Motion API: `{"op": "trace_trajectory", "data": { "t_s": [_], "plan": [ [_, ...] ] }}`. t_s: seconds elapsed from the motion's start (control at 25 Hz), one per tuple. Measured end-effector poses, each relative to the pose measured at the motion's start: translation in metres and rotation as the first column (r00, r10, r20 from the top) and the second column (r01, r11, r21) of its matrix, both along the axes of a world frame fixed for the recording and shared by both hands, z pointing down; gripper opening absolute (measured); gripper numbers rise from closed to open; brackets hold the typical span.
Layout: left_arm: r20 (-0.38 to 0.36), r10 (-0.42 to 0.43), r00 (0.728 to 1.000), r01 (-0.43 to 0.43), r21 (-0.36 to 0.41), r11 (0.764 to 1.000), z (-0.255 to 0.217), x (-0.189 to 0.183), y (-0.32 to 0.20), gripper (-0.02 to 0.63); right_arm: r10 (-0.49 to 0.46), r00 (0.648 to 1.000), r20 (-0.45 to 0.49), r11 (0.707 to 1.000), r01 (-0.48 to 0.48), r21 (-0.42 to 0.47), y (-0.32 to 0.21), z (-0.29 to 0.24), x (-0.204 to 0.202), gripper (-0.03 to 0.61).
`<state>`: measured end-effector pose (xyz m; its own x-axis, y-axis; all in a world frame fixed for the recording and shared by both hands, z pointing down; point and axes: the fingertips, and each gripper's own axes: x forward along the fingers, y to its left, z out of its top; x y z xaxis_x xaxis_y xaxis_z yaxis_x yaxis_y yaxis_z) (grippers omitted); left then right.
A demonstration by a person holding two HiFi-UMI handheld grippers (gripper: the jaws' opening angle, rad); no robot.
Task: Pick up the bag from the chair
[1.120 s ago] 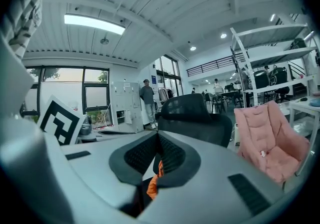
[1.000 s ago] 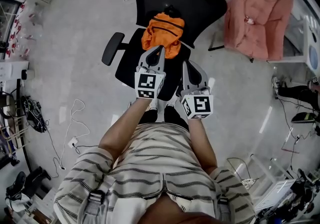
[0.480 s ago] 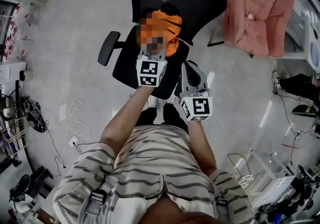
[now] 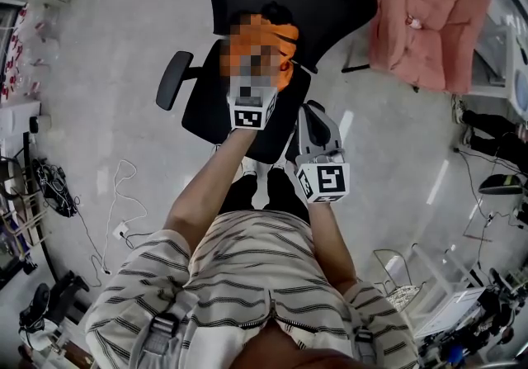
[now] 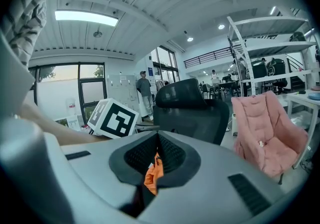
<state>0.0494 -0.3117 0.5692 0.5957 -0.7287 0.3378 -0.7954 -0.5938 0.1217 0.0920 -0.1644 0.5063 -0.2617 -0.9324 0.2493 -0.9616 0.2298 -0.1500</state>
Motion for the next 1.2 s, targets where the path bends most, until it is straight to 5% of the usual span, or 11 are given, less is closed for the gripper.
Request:
{"op": "trace_trajectory", "data": {
  "t_s": [1.2],
  "plan": [
    [0.056, 0.011, 0.998, -0.003, -0.130, 0.991, 0.091, 0.049, -0.083, 0.135, -0.003, 1.000, 0.011, 0.997, 0.003, -0.076, -0.015, 0.043, 0.009, 0.017]
  ]
}}
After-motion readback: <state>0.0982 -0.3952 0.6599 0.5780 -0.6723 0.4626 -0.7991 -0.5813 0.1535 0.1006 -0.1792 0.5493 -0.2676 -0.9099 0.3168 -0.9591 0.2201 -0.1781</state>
